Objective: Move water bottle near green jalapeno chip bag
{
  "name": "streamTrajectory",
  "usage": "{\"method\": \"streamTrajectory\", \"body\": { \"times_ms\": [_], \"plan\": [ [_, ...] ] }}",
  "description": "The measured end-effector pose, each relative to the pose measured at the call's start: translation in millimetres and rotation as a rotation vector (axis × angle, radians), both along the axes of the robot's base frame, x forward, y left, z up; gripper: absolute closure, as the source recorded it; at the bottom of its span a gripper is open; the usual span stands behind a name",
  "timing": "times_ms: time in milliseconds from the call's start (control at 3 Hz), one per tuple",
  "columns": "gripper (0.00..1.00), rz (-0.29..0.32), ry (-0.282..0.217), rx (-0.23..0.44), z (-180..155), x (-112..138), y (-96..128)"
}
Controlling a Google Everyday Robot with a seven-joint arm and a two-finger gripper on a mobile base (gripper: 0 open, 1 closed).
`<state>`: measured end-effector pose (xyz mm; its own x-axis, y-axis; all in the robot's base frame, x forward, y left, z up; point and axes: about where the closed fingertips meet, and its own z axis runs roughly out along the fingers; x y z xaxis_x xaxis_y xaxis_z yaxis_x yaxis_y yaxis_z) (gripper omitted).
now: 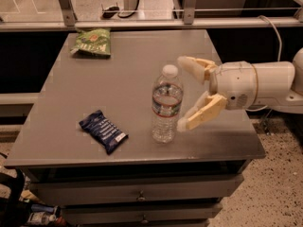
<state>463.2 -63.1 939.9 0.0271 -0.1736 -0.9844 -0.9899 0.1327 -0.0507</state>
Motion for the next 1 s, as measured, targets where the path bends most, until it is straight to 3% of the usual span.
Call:
{"method": "streamTrajectory", "body": {
  "times_ms": [333,667,1000],
  "plan": [
    [0.02,0.056,0.031,0.107,-8.6,-4.5,13.9],
    [0.33,0.077,0.037,0.149,-9.8,-9.3,19.7],
    [0.57,0.089,0.015,0.143,-6.0,-12.6,23.7]
  ]
}}
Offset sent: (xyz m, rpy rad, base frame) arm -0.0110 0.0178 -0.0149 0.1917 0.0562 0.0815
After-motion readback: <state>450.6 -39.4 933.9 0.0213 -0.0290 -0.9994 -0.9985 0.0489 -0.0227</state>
